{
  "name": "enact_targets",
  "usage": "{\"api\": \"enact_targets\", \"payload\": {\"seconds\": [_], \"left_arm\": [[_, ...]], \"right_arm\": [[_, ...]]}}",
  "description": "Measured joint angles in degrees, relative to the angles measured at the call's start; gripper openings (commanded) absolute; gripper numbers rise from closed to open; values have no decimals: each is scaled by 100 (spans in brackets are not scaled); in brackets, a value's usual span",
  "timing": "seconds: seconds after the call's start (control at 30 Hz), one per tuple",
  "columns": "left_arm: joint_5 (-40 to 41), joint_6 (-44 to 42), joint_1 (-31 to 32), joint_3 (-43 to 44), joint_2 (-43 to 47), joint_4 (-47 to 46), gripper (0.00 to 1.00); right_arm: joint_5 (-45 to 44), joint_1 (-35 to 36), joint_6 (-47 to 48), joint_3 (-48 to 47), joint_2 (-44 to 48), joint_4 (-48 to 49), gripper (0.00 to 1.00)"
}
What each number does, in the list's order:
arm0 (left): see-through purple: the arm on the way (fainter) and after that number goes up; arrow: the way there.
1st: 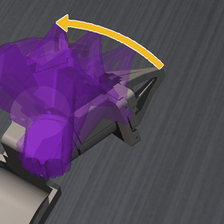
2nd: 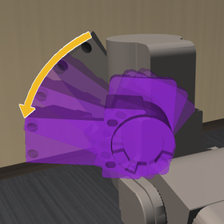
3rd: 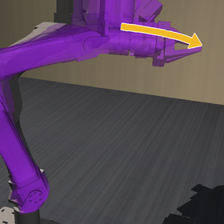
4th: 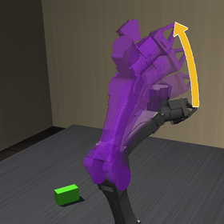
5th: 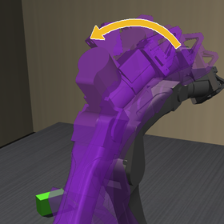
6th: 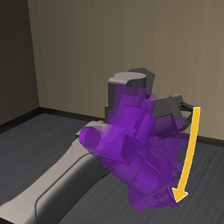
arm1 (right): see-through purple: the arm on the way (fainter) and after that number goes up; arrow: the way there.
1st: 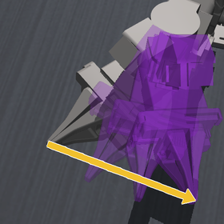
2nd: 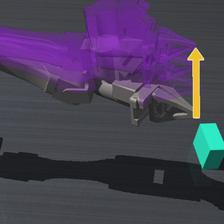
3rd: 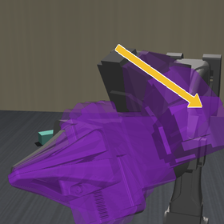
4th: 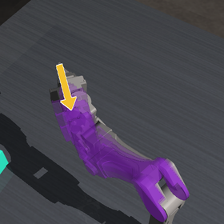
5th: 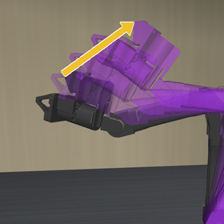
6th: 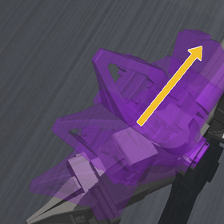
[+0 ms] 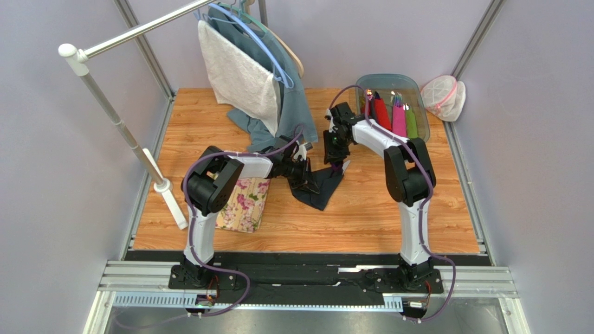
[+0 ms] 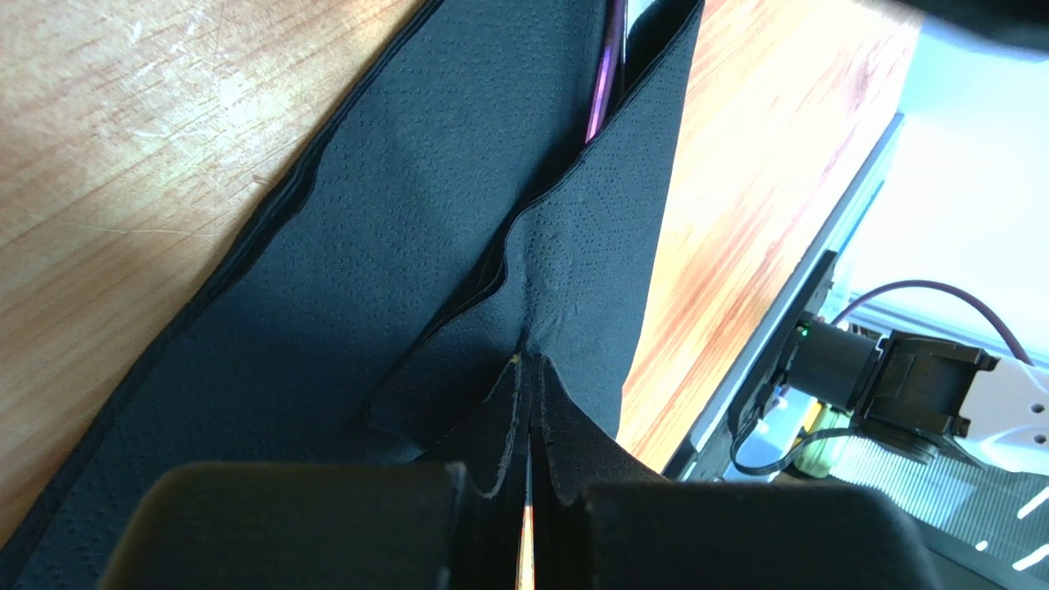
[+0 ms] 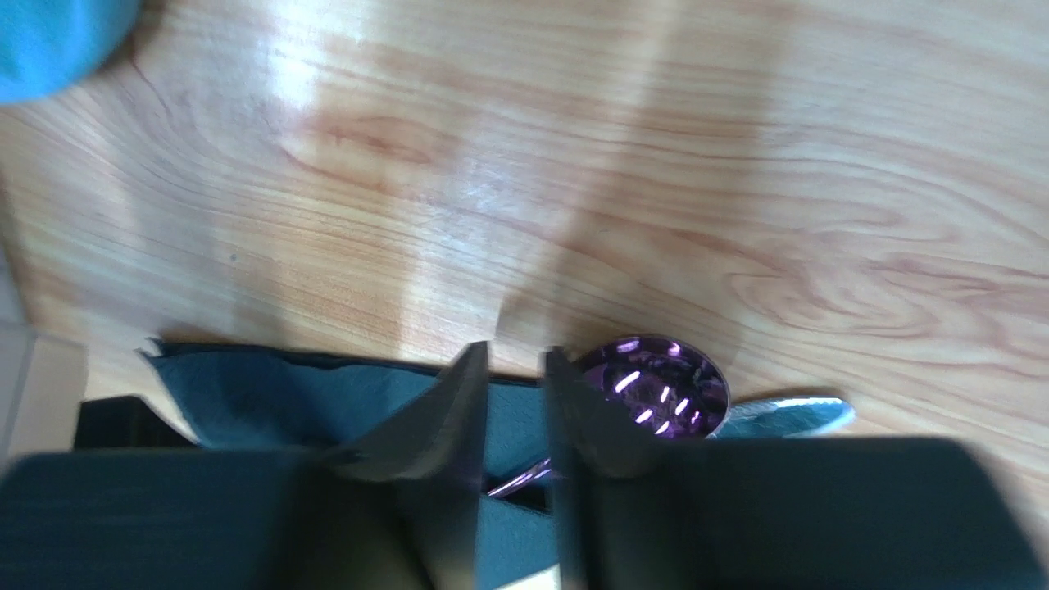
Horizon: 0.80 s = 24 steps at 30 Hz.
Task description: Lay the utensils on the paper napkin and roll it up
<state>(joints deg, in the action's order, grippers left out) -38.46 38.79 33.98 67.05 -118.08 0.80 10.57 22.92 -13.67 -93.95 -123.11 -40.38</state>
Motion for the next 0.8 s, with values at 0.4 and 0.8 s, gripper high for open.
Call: {"api": "enact_targets", "payload": {"seconds": [0.4,0.8], "left_arm": [[0,17,-4,0,0,0,0],[57,256,-4,-7,0,15,0]], "right_arm": [[612,-800,-190,-195,107,-105,41],[1176,-675,-317,136,474,-81,18]]}}
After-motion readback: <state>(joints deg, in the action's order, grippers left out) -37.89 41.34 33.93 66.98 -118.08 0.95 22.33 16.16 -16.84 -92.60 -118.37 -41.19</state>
